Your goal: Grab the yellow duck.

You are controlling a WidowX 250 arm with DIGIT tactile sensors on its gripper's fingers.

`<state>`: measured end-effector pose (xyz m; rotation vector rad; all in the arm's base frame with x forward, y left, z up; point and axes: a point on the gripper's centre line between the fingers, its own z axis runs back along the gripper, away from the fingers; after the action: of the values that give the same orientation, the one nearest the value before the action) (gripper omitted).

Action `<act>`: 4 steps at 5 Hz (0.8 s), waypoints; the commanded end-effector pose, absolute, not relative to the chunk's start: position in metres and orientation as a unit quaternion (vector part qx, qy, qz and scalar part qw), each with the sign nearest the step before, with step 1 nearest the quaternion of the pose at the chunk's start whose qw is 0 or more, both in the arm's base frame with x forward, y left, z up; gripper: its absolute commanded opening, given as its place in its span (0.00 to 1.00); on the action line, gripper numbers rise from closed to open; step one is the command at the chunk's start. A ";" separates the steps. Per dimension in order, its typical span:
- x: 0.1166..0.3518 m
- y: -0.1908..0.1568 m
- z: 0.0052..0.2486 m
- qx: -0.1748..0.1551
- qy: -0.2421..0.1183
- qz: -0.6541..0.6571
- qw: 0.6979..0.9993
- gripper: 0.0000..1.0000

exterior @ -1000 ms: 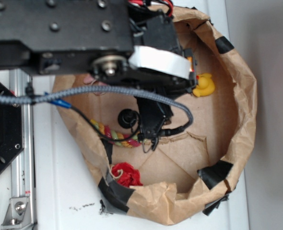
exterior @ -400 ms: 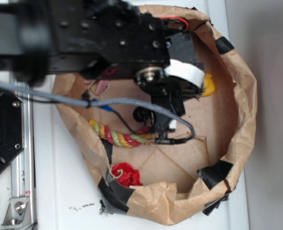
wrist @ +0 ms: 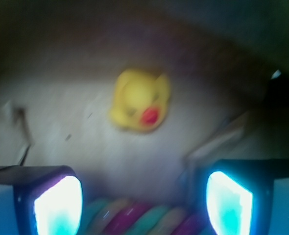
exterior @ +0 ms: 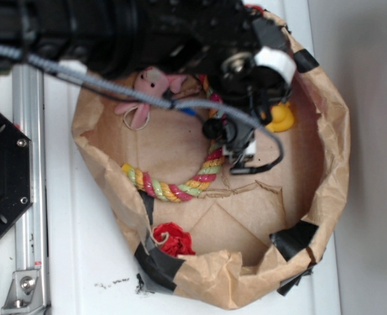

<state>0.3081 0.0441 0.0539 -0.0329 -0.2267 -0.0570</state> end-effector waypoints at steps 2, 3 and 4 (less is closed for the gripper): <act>0.347 0.050 0.070 -0.035 -0.160 -0.027 0.986 1.00; 0.357 0.036 0.057 -0.044 -0.153 -0.047 0.986 1.00; 0.354 0.031 0.041 -0.031 -0.134 -0.048 0.989 0.00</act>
<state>0.3448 0.0348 0.0276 -0.0833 -0.2013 -0.0699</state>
